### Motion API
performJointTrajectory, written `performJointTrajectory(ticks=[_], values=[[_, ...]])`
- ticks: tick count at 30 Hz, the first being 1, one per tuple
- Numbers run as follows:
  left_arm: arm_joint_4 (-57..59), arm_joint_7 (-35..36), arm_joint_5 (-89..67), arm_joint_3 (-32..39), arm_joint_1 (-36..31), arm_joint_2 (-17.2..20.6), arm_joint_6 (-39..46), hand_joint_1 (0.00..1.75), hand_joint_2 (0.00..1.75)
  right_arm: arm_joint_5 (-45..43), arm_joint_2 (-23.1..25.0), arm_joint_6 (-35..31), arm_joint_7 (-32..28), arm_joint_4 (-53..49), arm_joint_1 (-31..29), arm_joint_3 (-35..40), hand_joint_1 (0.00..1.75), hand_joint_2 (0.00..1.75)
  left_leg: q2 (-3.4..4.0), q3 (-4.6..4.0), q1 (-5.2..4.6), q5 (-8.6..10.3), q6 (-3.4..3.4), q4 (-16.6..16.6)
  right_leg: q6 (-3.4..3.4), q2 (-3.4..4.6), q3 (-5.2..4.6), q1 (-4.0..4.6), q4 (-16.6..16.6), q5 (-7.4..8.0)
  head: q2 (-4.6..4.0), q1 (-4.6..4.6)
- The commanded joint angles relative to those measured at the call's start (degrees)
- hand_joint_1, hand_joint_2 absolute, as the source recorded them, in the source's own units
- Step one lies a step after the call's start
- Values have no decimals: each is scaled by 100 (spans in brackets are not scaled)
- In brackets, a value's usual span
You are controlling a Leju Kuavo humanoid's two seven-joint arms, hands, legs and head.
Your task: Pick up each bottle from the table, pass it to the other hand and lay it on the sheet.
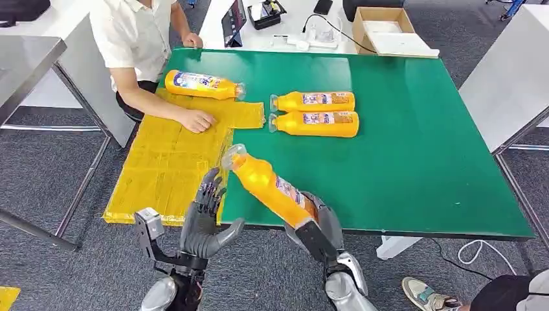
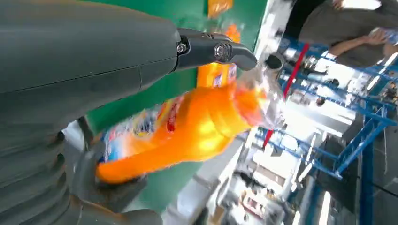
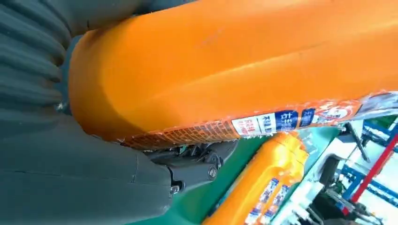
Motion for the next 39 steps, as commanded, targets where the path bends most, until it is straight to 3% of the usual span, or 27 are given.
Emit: performJointTrajectory(ticks=[1, 2, 3, 7, 9, 10, 12, 15, 29, 33, 39], values=[[908, 258, 663, -374, -770, -35, -84, 0, 175, -178, -66, 131, -342, 572, -565, 664, 175, 175, 1, 31, 3, -8, -11, -2, -17, -2, 30, 5, 1, -10, 0, -2], [914, 266, 709, -383, -772, -34, -64, 0, 175, -185, -56, 121, -366, 567, -564, 694, 168, 175, -1, 36, 5, -9, -12, -4, -19, -4, 35, 6, 1, -12, 0, 0], [905, 246, 748, -393, -766, -16, -22, 0, 175, -169, -32, 60, -410, 561, -563, 757, 168, 175, -1, 8, 4, 2, -5, -4, -8, -2, 10, 5, -5, 2, 0, 2], [805, 201, 914, -304, -659, -11, 188, 0, 175, -346, 118, -307, -597, 432, -470, 756, 173, 175, 7, 26, 4, -6, -7, -7, -13, 4, 24, 5, -5, -5, 0, 0], [666, 127, 943, -240, -567, -35, 424, 0, 175, -455, 176, -471, -628, 333, -386, 733, 155, 175, 7, 31, 4, -10, -9, -6, -15, 4, 28, 5, -1, -11, 0, 2], [575, 179, 1037, -288, -536, 10, 389, 0, 175, -470, 151, -421, -592, 343, -393, 816, 159, 175, 8, 23, 2, -8, -7, -4, -13, 5, 19, 3, 1, -9, 0, 0], [469, 149, 1101, -374, -518, 63, 299, 0, 175, -413, 118, -430, -572, 434, -452, 928, 148, 175, 8, 26, 4, -10, -8, -3, -15, 5, 22, 6, 1, -10, 0, 0], [329, 108, 1224, -456, -506, 75, 168, 0, 175, -425, 149, -312, -563, 648, -570, 1068, 155, 175, 10, 17, 5, -9, -8, -1, -15, 8, 15, 6, -1, -7, 0, 0], [299, 100, 1234, -475, -509, 82, 150, 0, 175, -421, 153, -253, -522, 720, -607, 1104, 155, 175, 5, 10, 3, -6, -8, -4, -14, 3, 8, 4, 0, -7, 0, 0], [279, -51, 1287, -564, -572, 121, -171, 0, 175, -437, 162, 91, -510, 1071, -804, 1358, 175, 175, 6, 1, 1, -2, -6, -4, -11, 4, -1, 2, -1, -1, 0, 2], [580, 15, 1539, -680, -749, 147, -884, 0, 175, -315, 114, 606, -632, 1286, -997, 1824, 175, 175, 0, 1, 4, 0, -7, -6, -12, -2, 1, 5, -4, -1, 0, 0]])
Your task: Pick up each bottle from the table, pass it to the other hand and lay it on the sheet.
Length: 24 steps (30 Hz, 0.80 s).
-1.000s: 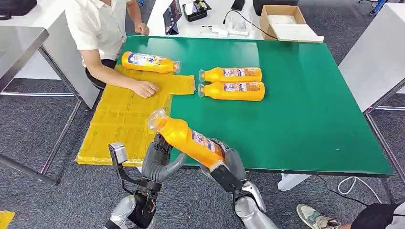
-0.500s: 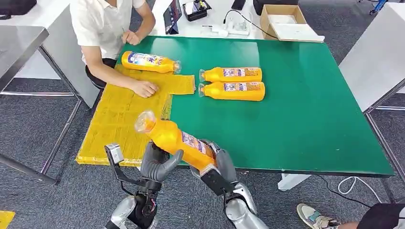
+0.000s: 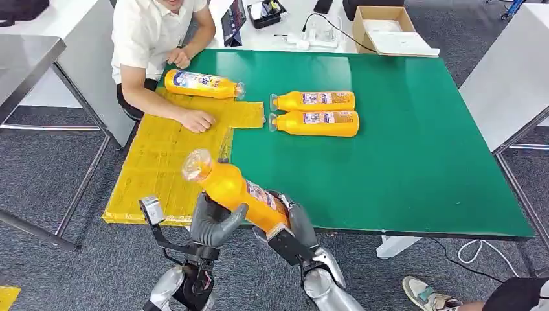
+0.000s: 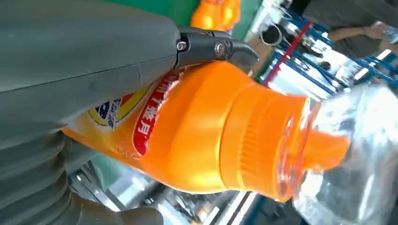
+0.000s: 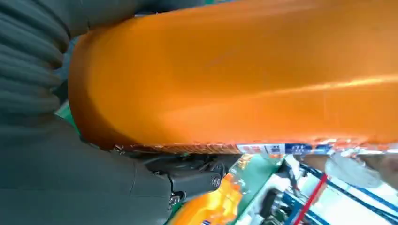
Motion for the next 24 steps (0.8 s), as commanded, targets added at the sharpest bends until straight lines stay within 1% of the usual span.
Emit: performJointTrajectory(ticks=[1, 2, 3, 4, 5, 6, 7, 8, 9, 10, 12, 13, 15, 16, 18, 20, 21, 22, 24], values=[[488, 97, 204, -325, -382, 222, -789, 2, 175, 117, -107, 483, -128, 794, -547, 767, 175, 175, 0, 33, 4, -8, -8, -6, -13, -2, 33, 5, -6, -9, 0, 2], [544, 109, 197, -335, -402, 219, -828, 9, 175, 134, -104, 488, -137, 790, -563, 797, 175, 175, 0, 30, 4, -6, -6, -8, -11, -2, 30, 5, -8, -7, 0, 0], [637, 138, 185, -357, -437, 219, -903, 9, 175, 170, -101, 456, -141, 758, -587, 841, 175, 175, -1, 22, 2, -3, -5, -7, -8, -4, 21, 3, -6, -5, 0, 0], [706, 173, 214, -358, -457, 212, -960, 16, 175, 186, -96, 461, -136, 729, -610, 873, 175, 175, -2, 38, 4, -9, -8, -8, -13, -5, 37, 5, -6, -11, 0, 2], [768, 186, 215, -355, -477, 198, -962, 47, 175, 184, -88, 480, -133, 687, -620, 889, 175, 175, -5, 27, 2, -5, -6, -6, -10, -7, 27, 3, -4, -9, 0, 0], [844, 205, 222, -364, -513, 185, -1000, 82, 175, 232, -87, 454, -97, 650, -644, 930, 175, 175, -2, 20, 1, -4, -4, -5, -8, -3, 18, 1, -3, -6, 0, 0], [907, 245, 248, -362, -545, 174, -1017, 145, 175, 267, -85, 431, -64, 643, -665, 962, 175, 175, 1, 16, 1, -3, -4, -5, -7, -1, 15, 2, -3, -4, 0, 2], [929, 237, 252, -369, -577, 171, -1053, 161, 175, 258, -72, 464, -63, 643, -681, 974, 175, 175, 4, 54, 5, -19, -10, -5, -18, 1, 51, 7, -1, -19, 0, 2], [962, 243, 281, -384, -606, 176, -1138, 175, 175, 272, -72, 454, -64, 646, -700, 998, 175, 175, 0, 17, 2, -3, -4, -4, -8, -2, 16, 2, -3, -4, 0, 0], [971, 238, 277, -396, -624, 179, -1179, 175, 175, 275, -70, 456, -71, 652, -712, 1009, 175, 175, 0, 32, 3, -10, -7, -2, -12, -2, 31, 4, -1, -11, 0, 0], [1023, 229, 125, -464, -675, 206, -1178, 175, 175, 244, -74, 430, -97, 638, -718, 992, 173, 175, -2, 17, 2, -4, -5, -3, -8, -3, 17, 3, -2, -5, 0, 2], [1055, 239, 107, -490, -684, 210, -1218, 175, 175, 224, -74, 429, -105, 630, -717, 977, 173, 175, 0, 32, 2, -9, -8, -4, -12, -2, 30, 3, 0, -11, 0, 0], [1116, 249, 65, -541, -688, 226, -1269, 175, 175, 210, -85, 394, -127, 582, -708, 953, 175, 175, 0, 15, 2, -4, -4, -3, -7, -2, 16, 3, -2, -4, 0, 2], [1148, 257, 32, -556, -700, 232, -1254, 175, 175, 205, -85, 392, -131, 563, -706, 946, 175, 175, 1, 34, 3, -12, -8, -3, -13, -2, 33, 4, 0, -13, 0, 2], [1233, 128, -364, -608, -754, 238, -920, 175, 175, 165, -94, 427, -111, 457, -674, 911, 175, 175, -1, 13, 1, -2, -4, -5, -6, -2, 13, 1, -2, -3, 0, 0], [1196, -152, -1028, -673, -752, 248, -478, 175, 175, 101, -116, 490, -41, 312, -604, 861, 175, 175, 2, 41, 5, -15, -9, -3, -15, 0, 40, 6, -1, -15, 0, 0], [1138, -262, -1282, -685, -732, 256, -314, 175, 175, 77, -132, 532, 26, 240, -572, 842, 175, 175, 0, 15, 2, -4, -4, -3, -7, -1, 15, 3, -3, -5, 0, 2], [1102, -251, -1339, -678, -705, 249, -299, 173, 175, 92, -151, 546, 76, 191, -558, 852, 175, 175, 1, 30, 3, -11, -7, -3, -11, -1, 30, 4, -1, -12, 0, 0], [956, -189, -1437, -684, -635, 282, -391, 164, 175, 97, -196, 596, 216, 72, -533, 830, 175, 175, 2, 13, 0, -4, -4, -3, -6, 1, 12, 1, -1, -4, 0, 0]])
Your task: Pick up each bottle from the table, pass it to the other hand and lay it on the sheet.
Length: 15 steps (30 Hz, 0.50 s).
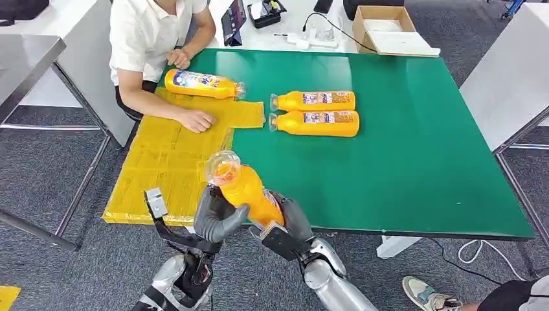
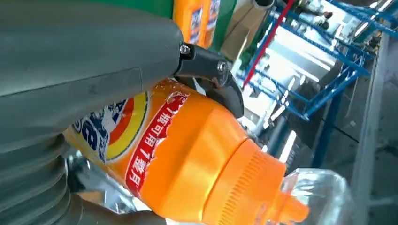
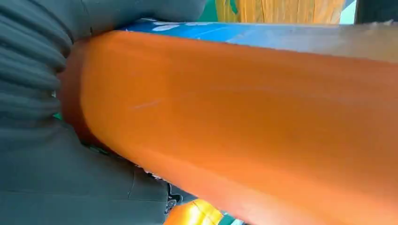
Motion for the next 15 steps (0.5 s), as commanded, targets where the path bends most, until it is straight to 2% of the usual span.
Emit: performJointTrajectory(ticks=[1, 2, 3, 4, 6, 7, 8, 10, 15], values=[[268, -64, -897, -587, -131, 188, 342, 145, 175, 35, -117, 226, 304, -261, -127, 397, 175, 175, 8, 50, 4, -23, -11, 0, -17, 5, 47, 6, 3, -22, 0, 0], [264, -22, -964, -604, -132, 215, 358, 75, 175, 45, -118, 184, 385, -255, -138, 359, 175, 175, 6, 22, 1, -9, -6, -3, -9, 4, 19, 2, -1, -8, 0, -2], [261, 27, -1000, -584, -119, 213, 397, 17, 175, 37, -118, 185, 419, -257, -134, 332, 175, 175, 9, 42, 3, -19, -9, -2, -15, 7, 38, 4, 2, -18, 0, 0], [261, 27, -1000, -584, -119, 213, 397, 17, 175, 37, -118, 185, 419, -257, -134, 332, 175, 175, 5, 14, -1, -4, -4, -5, -7, 3, 12, 0, -2, -4, 0, -2], [263, 21, -996, -578, -108, 223, 394, 17, 175, 36, -133, 190, 413, -256, -138, 328, 175, 175, 6, 23, 4, -9, -7, -4, -10, 5, 22, 5, -4, -7, 0, 0], [263, 21, -996, -578, -108, 223, 394, 0, 175, 36, -133, 190, 413, -256, -138, 328, 175, 175, 9, 35, 3, -14, -8, -4, -13, 7, 32, 4, -2, -12, 0, -2], [273, 112, -1058, -555, -90, 219, 447, 0, 175, 49, -135, 175, 492, -249, -124, 295, 175, 175, 10, 48, 3, -21, -10, 0, -17, 7, 45, 5, 2, -19, 0, 0], [278, 177, -1139, -546, -72, 239, 507, 0, 175, 78, -156, 139, 531, -263, -107, 275, 175, 175, 5, 13, 0, -4, -4, -5, -7, 4, 11, 1, -3, -3, 0, -2], [473, 523, -856, -443, -95, 208, 380, 0, 175, 180, -173, 106, 557, -286, -98, 296, 175, 175, 12, 52, 3, -21, -10, -6, -17, 10, 49, 4, -4, -18, 0, -2]])
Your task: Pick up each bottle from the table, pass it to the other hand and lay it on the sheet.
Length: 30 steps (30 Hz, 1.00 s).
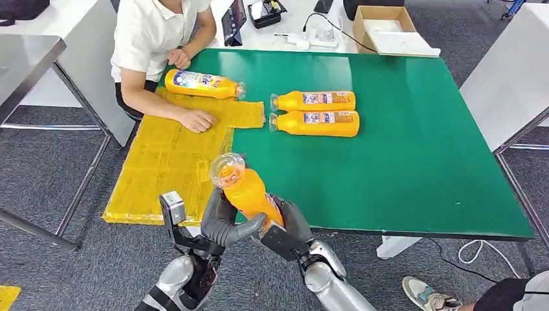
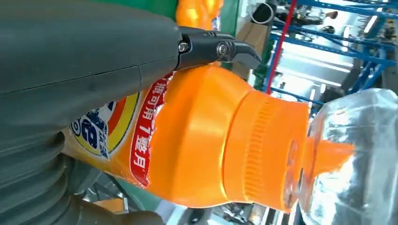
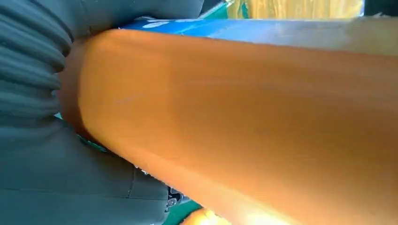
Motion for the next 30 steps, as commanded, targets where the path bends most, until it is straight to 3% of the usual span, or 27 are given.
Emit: performJointTrajectory(ticks=[1, 5, 14, 15, 16, 17, 18, 19, 27, 29, 30], values=[[471, 434, 218, -248, -65, 156, -133, 0, 175, 125, -97, -5, 69, -61, -226, 290, 175, 175, 13, 54, 3, -21, -10, -6, -17, 10, 49, 4, -4, -18, 0, 0], [692, 667, 735, -188, -207, 146, -550, 0, 175, 252, -61, -4, 80, 15, -300, 419, 175, 175, 6, 16, 0, -4, -4, -6, -7, 5, 13, 0, -3, -3, 0, 2], [692, 667, 735, -188, -207, 146, -550, 0, 175, 252, -61, -4, 80, 15, -300, 419, 175, 175, 8, 15, 0, -6, -5, -4, -7, 7, 12, 0, 0, -4, 0, 2], [747, 819, 1128, -157, -254, 181, -822, 0, 175, 267, -29, -3, 66, 74, -348, 461, 175, 175, 15, 52, 3, -23, -11, -1, -18, 12, 45, 5, 4, -20, 0, 2], [779, 865, 1226, -153, -274, 189, -894, 0, 175, 281, -21, -11, 57, 95, -365, 475, 175, 175, 13, 23, 0, -9, -6, -4, -9, 12, 18, 1, -2, -5, 0, 2], [827, 894, 1307, -144, -314, 208, -938, 45, 175, 281, 8, -15, 49, 139, -390, 486, 175, 175, 19, 40, 2, -18, -9, -1, -15, 17, 33, 4, 1, -12, 0, 0], [911, 926, 1461, -159, -362, 202, -1016, 147, 175, 270, 52, -31, 10, 228, -428, 508, 175, 175, 14, 29, 1, -11, -8, -4, -12, 13, 24, 2, 0, -8, 0, 2], [944, 945, 1531, -170, -383, 202, -1048, 175, 175, 271, 67, -38, -7, 258, -445, 525, 175, 175, 12, 21, 2, -8, -7, -2, -10, 11, 17, 3, 0, -5, 0, 2], [803, 739, 1581, -324, -428, 213, -1068, 175, 175, 170, 133, -55, -106, 365, -503, 568, 168, 175, 12, 27, 3, -12, -8, -1, -12, 9, 24, 4, 3, -10, 0, 0], [790, 725, 1579, -314, -427, 211, -1046, 175, 175, 164, 134, -71, -114, 356, -507, 565, 141, 175, 7, 10, 3, -5, -4, 0, -7, 7, 9, 3, 1, -3, 0, 2], [779, 701, 1581, -290, -428, 210, -1025, 175, 175, 163, 131, -93, -112, 346, -502, 555, 112, 175, 16, 48, 7, -25, -12, 5, -19, 14, 43, 8, 7, -21, 0, 2]])
